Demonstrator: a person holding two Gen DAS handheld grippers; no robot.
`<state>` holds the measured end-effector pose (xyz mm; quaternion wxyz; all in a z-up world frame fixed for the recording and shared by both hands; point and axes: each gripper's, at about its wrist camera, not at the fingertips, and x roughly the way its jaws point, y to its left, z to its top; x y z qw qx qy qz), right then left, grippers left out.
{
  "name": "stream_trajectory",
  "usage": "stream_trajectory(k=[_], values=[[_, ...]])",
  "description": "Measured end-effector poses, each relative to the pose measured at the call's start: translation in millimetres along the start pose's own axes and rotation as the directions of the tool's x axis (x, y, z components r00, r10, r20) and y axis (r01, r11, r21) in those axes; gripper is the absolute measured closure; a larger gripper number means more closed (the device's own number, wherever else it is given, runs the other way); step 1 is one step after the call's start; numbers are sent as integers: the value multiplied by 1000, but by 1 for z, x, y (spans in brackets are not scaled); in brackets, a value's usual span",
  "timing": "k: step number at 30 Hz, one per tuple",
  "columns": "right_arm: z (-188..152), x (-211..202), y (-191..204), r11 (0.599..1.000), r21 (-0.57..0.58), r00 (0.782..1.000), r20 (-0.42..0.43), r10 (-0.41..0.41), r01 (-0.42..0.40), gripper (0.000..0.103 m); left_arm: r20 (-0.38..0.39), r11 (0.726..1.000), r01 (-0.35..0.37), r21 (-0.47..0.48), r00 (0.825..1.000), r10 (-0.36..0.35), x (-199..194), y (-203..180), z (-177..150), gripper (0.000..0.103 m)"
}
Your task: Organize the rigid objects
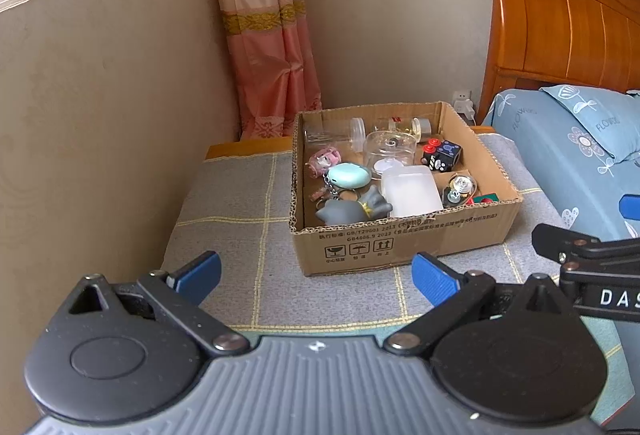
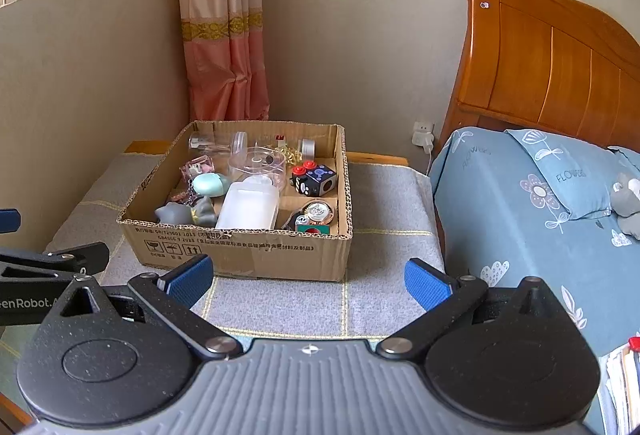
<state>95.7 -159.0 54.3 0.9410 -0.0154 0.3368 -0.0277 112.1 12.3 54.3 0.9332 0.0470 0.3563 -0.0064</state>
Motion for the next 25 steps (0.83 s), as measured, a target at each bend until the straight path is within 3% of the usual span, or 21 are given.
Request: stream_trajectory(k=[25], values=[[1, -4, 2, 1000, -3, 1000, 11, 0, 0, 0, 0, 1000, 4, -10, 1000, -4, -1, 1, 1, 2]])
